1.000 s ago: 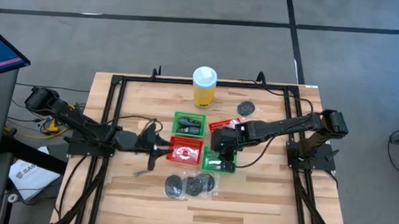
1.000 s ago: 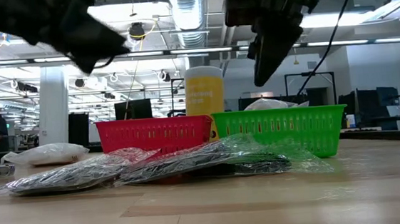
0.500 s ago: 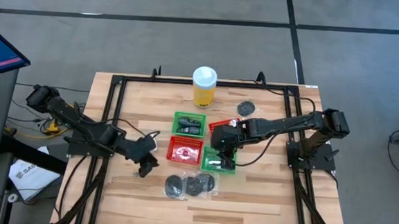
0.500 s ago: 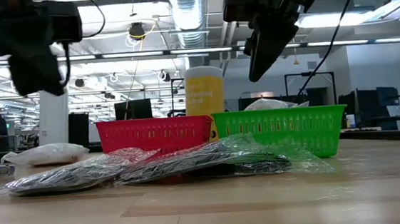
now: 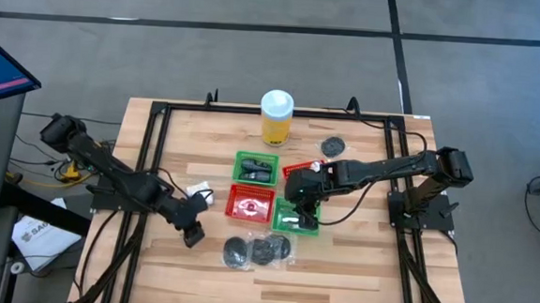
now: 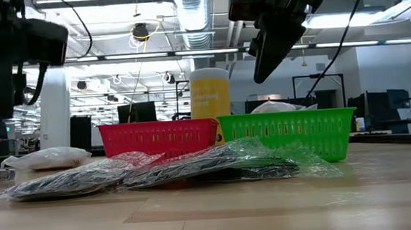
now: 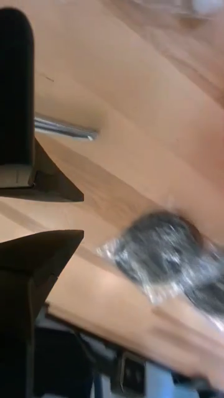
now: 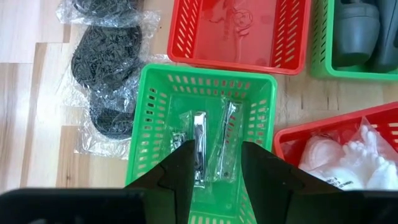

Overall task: Pick & Place Travel size toiletries
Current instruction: Put the nail cutter into the right green bin

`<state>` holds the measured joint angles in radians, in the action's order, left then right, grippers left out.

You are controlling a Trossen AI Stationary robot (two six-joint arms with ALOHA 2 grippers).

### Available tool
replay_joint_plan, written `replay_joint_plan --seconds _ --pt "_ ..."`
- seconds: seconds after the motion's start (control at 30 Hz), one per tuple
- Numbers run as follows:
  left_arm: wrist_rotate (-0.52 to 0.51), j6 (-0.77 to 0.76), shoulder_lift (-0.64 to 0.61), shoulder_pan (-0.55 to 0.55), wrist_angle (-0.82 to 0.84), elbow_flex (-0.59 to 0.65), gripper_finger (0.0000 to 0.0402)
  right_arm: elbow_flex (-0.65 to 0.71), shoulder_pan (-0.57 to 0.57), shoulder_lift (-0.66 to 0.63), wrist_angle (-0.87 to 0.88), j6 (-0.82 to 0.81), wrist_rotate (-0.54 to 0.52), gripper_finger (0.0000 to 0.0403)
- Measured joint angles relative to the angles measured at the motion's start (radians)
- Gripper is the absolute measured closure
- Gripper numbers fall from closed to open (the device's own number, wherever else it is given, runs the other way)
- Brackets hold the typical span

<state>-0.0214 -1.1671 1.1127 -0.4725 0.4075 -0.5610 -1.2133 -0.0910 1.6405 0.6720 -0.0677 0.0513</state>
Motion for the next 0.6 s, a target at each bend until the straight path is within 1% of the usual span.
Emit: replay_joint_plan --seconds 0.2,0.3,0.6 --pt "0.055 -0.002 0.101 0.000 0.005 0.000 0.0326 0.000 0.000 0.000 -0.001 0.000 0.000 0.0282" --pt "0.086 -0.001 0.146 0.000 0.004 0.000 0.0318 0.000 0.000 0.000 -0.002 -0.001 0.000 0.0282" --pt "0.091 0.000 0.164 0.000 0.010 0.000 0.0269 0.000 0.000 0.000 -0.003 -0.011 0.000 0.0282"
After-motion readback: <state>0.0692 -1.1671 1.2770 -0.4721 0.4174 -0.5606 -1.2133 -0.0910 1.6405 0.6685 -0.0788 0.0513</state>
